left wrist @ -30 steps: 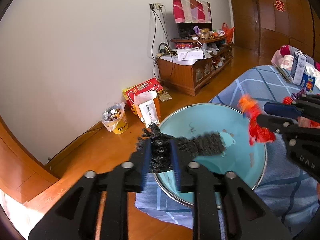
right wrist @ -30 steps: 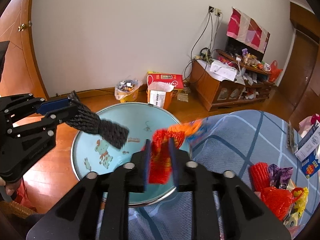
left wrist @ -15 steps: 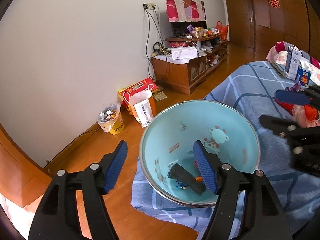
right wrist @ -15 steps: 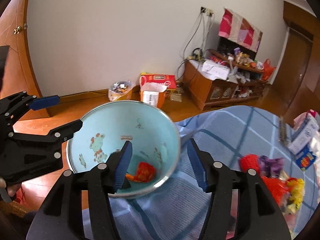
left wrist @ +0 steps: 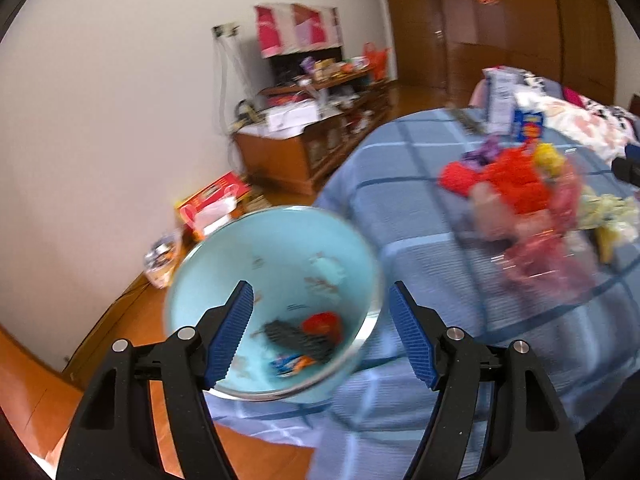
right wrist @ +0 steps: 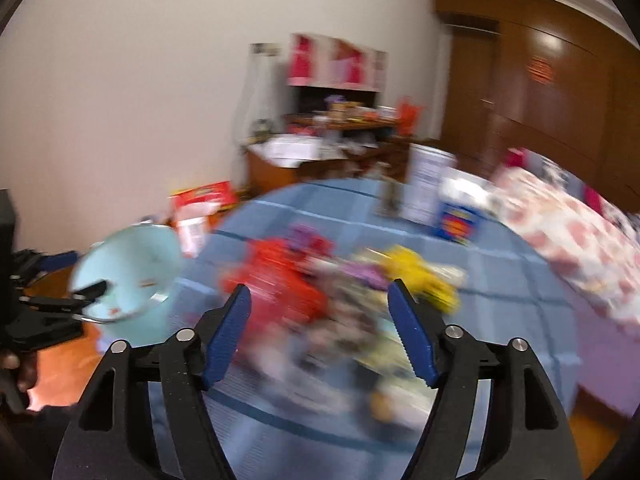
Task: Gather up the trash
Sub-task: 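Grasp the pink plastic bag with the left tool while the right tool grasps the yellow wrapper bag, then move both held bags over the bin and open both tools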
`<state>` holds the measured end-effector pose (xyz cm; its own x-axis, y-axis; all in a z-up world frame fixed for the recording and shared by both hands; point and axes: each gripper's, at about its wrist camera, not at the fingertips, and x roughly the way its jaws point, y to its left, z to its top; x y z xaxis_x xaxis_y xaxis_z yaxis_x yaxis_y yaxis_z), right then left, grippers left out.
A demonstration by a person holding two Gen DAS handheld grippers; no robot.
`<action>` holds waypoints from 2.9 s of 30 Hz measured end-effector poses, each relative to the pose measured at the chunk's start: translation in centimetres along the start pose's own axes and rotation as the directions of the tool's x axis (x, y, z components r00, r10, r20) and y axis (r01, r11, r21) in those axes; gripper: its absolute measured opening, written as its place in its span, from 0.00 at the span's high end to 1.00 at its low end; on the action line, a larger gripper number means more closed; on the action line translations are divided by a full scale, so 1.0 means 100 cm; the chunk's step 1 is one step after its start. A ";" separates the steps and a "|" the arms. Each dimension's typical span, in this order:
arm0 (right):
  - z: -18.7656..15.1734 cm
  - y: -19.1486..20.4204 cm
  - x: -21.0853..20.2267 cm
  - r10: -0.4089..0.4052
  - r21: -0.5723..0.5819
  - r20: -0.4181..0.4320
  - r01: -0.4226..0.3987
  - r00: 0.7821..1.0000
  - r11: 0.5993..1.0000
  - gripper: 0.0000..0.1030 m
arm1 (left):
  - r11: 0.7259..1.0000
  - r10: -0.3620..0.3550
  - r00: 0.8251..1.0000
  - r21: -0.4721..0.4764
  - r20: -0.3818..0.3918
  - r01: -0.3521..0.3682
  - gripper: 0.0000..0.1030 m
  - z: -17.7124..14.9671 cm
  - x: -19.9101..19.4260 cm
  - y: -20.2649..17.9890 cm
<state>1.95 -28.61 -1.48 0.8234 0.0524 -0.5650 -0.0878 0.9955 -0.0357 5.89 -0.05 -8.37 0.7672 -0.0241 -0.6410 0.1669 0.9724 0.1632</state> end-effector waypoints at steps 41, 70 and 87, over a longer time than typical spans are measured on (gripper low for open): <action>-0.060 -0.067 0.034 -0.012 0.127 -0.120 0.028 0.993 0.992 0.67 | 0.982 -0.179 0.983 0.060 0.037 0.177 0.93 0.026 -0.011 -0.066; 0.029 0.058 0.043 0.150 -0.035 0.087 -0.147 0.985 0.988 0.70 | 0.991 0.052 0.999 -0.126 -0.013 -0.053 0.93 0.021 0.016 0.041; 0.044 0.121 0.086 0.219 -0.140 0.045 -0.211 0.975 0.967 0.69 | 0.977 0.140 0.990 -0.161 -0.024 -0.142 0.93 0.012 0.024 0.075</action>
<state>10.40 -15.74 -3.17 0.8084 0.2726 -0.5216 -0.3373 0.9409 -0.0310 9.71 6.89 -7.74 0.7681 0.1176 -0.6294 -0.0453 0.9905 0.1297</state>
